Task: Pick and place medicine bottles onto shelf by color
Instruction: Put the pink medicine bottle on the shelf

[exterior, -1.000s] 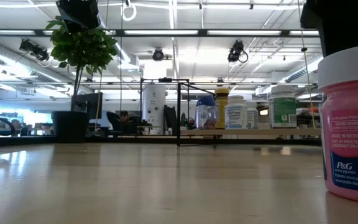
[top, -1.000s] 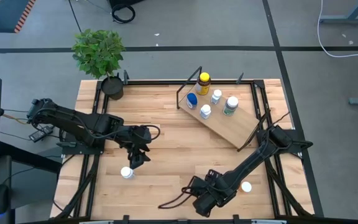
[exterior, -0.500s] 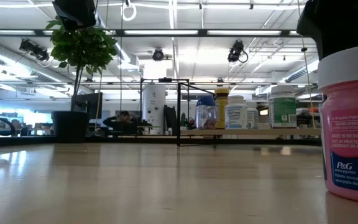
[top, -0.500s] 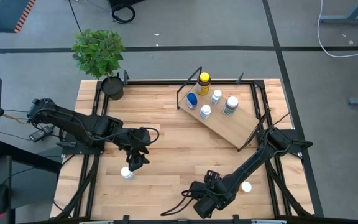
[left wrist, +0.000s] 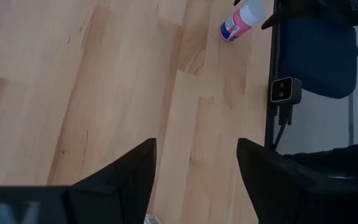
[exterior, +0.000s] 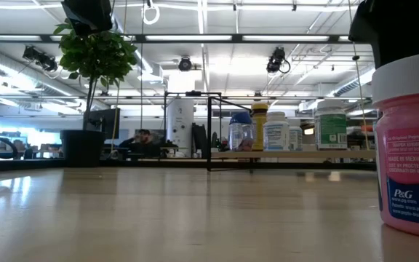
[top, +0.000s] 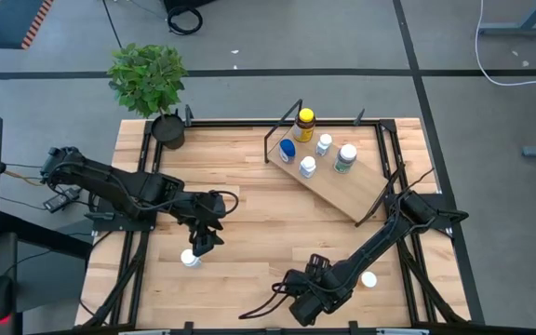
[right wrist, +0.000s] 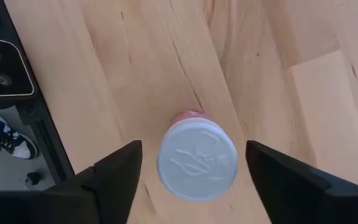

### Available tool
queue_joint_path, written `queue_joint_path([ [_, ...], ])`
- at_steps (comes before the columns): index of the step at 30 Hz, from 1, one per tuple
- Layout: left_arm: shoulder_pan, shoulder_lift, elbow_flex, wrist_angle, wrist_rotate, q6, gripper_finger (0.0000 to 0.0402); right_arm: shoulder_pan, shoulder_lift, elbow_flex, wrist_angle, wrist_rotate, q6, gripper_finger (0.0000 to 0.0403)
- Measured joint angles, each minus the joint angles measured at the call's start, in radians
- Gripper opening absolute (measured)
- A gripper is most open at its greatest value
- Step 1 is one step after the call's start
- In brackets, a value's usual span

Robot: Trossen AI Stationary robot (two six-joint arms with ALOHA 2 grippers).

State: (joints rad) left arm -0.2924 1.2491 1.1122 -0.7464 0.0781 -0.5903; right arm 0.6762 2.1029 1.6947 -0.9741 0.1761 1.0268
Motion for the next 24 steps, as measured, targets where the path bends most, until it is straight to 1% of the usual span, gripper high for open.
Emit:
queue_joint_path([
  [7, 0.000, 0.000, 0.000, 0.000, 0.000, 0.000, 0.0231, -0.001, 0.000, 0.000, -0.001, 0.000, 0.001, 0.0235],
  [14, 0.000, 0.000, 0.000, 0.000, 0.000, 0.000, 0.0231, -0.027, -0.003, 0.001, -0.037, -0.010, 0.009, 0.0191],
  [16, 0.000, 0.000, 0.000, 0.000, 0.000, 0.000, 0.0231, -0.041, -0.007, 0.001, -0.061, -0.013, 0.025, 0.0185],
  [19, 0.000, 0.000, 0.000, 0.000, 0.000, 0.005, 0.0231, -0.063, -0.020, 0.005, -0.102, -0.014, 0.056, 0.0188],
  [24, 0.001, 0.000, 0.000, -0.002, -0.016, 0.038, 0.0231, -0.084, -0.035, 0.048, -0.273, 0.009, 0.091, 0.0197],
])
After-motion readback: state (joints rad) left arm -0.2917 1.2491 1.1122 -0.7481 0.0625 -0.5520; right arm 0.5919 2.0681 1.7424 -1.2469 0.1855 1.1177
